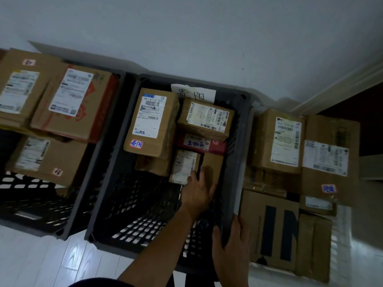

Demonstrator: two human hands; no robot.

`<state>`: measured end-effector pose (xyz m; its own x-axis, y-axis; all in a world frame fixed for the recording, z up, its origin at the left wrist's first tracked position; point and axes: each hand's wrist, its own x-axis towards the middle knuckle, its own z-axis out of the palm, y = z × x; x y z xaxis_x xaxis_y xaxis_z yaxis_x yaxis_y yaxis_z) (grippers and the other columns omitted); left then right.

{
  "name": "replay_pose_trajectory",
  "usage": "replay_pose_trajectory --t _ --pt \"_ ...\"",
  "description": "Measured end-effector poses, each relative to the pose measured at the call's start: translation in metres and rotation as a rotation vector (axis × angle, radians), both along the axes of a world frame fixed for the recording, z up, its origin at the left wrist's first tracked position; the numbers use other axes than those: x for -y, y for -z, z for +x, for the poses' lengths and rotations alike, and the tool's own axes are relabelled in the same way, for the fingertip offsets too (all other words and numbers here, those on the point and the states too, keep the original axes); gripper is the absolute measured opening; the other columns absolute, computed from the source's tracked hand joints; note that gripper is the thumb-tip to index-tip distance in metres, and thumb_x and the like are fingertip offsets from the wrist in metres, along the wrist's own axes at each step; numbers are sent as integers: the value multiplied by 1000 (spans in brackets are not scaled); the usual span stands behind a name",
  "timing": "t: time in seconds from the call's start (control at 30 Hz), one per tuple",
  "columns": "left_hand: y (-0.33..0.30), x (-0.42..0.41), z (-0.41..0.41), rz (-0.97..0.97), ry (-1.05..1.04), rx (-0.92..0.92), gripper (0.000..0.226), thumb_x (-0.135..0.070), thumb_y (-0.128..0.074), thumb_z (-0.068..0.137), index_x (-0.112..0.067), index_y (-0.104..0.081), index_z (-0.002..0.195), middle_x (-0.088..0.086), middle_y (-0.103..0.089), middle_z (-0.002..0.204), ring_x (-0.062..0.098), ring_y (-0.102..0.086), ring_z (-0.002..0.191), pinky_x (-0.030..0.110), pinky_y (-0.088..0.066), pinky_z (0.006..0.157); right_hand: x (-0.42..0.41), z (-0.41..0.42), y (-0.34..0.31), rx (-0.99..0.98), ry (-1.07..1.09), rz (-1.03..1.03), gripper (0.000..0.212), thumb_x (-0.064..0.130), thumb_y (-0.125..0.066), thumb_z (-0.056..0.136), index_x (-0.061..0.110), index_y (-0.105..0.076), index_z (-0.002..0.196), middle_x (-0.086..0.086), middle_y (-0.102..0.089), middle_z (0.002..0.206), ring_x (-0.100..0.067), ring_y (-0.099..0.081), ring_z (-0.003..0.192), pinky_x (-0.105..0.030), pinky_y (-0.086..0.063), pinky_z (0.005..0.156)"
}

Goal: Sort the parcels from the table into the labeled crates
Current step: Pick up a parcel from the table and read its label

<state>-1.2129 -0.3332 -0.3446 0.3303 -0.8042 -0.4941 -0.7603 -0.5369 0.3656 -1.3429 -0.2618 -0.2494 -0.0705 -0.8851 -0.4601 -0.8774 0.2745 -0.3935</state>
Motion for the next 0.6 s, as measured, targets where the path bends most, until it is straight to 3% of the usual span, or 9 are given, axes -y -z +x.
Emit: replay_pose_trajectory --t 0.1,0.2,0.3,0.4,0.5,0.6 --pt "-5 -5 7 4 106 -19 88 -72 -36 88 -15 -19 153 18 -27 152 35 -43 129 48 -49 96 1 3 -3 -6 14 30 64 21 -78 86 1 -52 142 -25 -47 143 -45 -50 123 -52 -44 100" --pt "-9 -5 14 19 308 18 100 -69 -50 86 -22 1 158 17 9 165 41 -4 151 59 -17 120 -1 3 5 -41 -31 -47 65 14 -88 74 -3 -61 131 -30 -57 128 -51 -58 105 -56 -52 87" --pt "-6 7 22 -3 626 107 105 -58 -56 91 -28 21 156 15 28 162 42 24 148 63 8 119 -2 3 11 -71 -67 -117 68 13 -94 65 -4 -65 123 -30 -61 118 -51 -64 93 -57 -56 76" --pt "2 29 28 -35 779 219 109 -49 -63 91 -19 19 157 18 27 162 45 29 145 66 6 118 -2 3 15 -66 -58 -149 68 14 -94 66 -3 -64 125 -30 -61 119 -51 -63 95 -58 -55 77" --pt "9 40 29 -28 809 287 111 -57 -63 87 -15 11 158 21 24 162 48 23 147 67 2 118 -3 1 20 -64 -59 -159 68 11 -92 68 -3 -63 128 -30 -60 124 -52 -62 99 -59 -55 81" --pt "9 34 29 -69 804 299 100 -46 -63 90 -11 1 159 25 19 163 50 20 147 65 -3 119 -4 0 21 -65 -54 -165 67 10 -92 68 -2 -63 128 -29 -59 125 -51 -62 100 -58 -55 82"
